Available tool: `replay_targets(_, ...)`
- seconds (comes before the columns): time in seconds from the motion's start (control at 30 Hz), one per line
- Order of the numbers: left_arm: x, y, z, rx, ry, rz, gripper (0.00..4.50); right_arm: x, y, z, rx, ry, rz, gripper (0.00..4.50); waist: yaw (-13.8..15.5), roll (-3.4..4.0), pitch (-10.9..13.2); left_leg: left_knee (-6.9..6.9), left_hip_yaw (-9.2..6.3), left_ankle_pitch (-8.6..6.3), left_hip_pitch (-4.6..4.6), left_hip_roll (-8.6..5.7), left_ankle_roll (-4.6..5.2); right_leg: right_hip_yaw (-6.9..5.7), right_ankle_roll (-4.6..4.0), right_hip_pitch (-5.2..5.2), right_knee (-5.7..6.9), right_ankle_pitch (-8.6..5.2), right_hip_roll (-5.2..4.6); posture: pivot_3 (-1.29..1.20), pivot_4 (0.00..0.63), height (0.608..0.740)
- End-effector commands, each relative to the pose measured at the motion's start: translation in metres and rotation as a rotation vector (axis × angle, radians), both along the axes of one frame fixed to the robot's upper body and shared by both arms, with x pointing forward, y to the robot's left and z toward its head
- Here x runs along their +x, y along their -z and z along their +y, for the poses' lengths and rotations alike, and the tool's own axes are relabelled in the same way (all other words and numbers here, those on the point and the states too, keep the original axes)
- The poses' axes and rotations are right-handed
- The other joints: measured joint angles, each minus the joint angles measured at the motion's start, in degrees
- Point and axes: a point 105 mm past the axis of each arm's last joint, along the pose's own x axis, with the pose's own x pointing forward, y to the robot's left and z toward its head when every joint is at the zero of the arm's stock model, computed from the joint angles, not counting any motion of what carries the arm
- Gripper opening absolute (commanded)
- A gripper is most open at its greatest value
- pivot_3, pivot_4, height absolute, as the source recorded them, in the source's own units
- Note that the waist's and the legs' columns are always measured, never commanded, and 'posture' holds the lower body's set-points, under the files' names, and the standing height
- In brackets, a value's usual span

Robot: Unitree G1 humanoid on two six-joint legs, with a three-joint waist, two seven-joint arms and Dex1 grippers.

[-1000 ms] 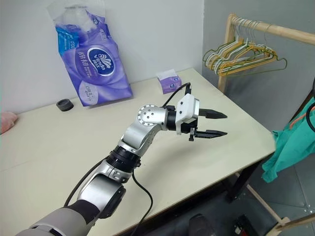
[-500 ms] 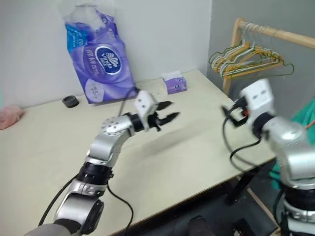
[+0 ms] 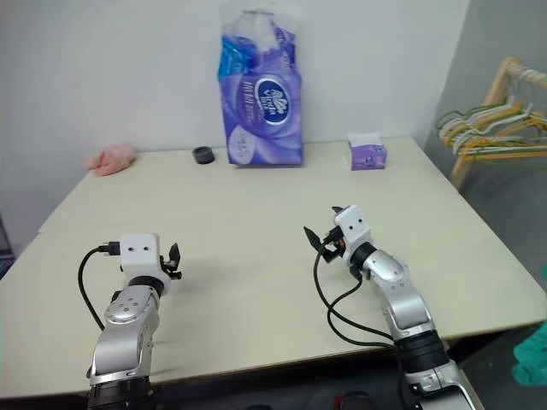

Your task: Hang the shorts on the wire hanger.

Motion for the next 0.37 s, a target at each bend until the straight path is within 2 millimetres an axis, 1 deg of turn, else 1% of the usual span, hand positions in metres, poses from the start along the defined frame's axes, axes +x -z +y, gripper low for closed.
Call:
replay_targets(0.03, 0.012, -0.023, -0.006, -0.009, 0.047, -0.080, 2.45, 0.007, -0.012, 0.002, 0.019, 0.005, -0.054, 4.43, 1.4, 0.00, 0.0, 0.00, -0.02, 0.02, 0.01, -0.01, -0.02, -0.02, -0.08, 0.00, 0.01, 0.06, 0.10, 0.02, 0.000, 0.740)
replay_targets(0.13, 0.022, -0.031, -0.011, -0.002, 0.113, -0.089, 2.45, 0.008, -0.010, 0.003, 0.016, -0.003, -0.050, 4.43, 2.2, 0.00, 0.0, -0.04, -0.17, 0.13, 0.02, 0.20, -0.21, -0.12, -0.24, -0.03, 0.05, 0.19, 0.41, 0.03, 0.000, 0.740)
replay_targets(0.23, 0.029, -0.038, -0.014, 0.032, 0.166, -0.097, 2.45, 0.008, -0.006, 0.000, 0.018, 0.005, -0.040, 4.43, 2.2, 0.02, 0.0, -0.08, -0.21, 0.16, 0.06, 0.35, -0.24, -0.14, -0.38, -0.05, 0.10, 0.27, 0.60, 0.03, 0.000, 0.740)
replay_targets(0.33, 0.034, -0.039, -0.015, 0.035, 0.186, -0.100, 2.45, 0.008, 0.000, -0.007, 0.023, 0.022, -0.020, 4.43, 2.1, 0.05, 0.0, -0.14, -0.21, 0.18, 0.07, 0.40, -0.28, -0.12, -0.41, -0.09, 0.11, 0.27, 0.66, 0.04, 0.019, 0.740)
replay_targets(0.37, 0.035, -0.040, -0.019, 0.050, 0.214, -0.099, 2.45, 0.007, 0.005, -0.011, 0.025, 0.038, -0.006, 4.43, 2.1, 0.05, 0.0, -0.15, -0.20, 0.19, 0.06, 0.40, -0.29, -0.09, -0.42, -0.11, 0.10, 0.27, 0.67, 0.04, 0.020, 0.740)
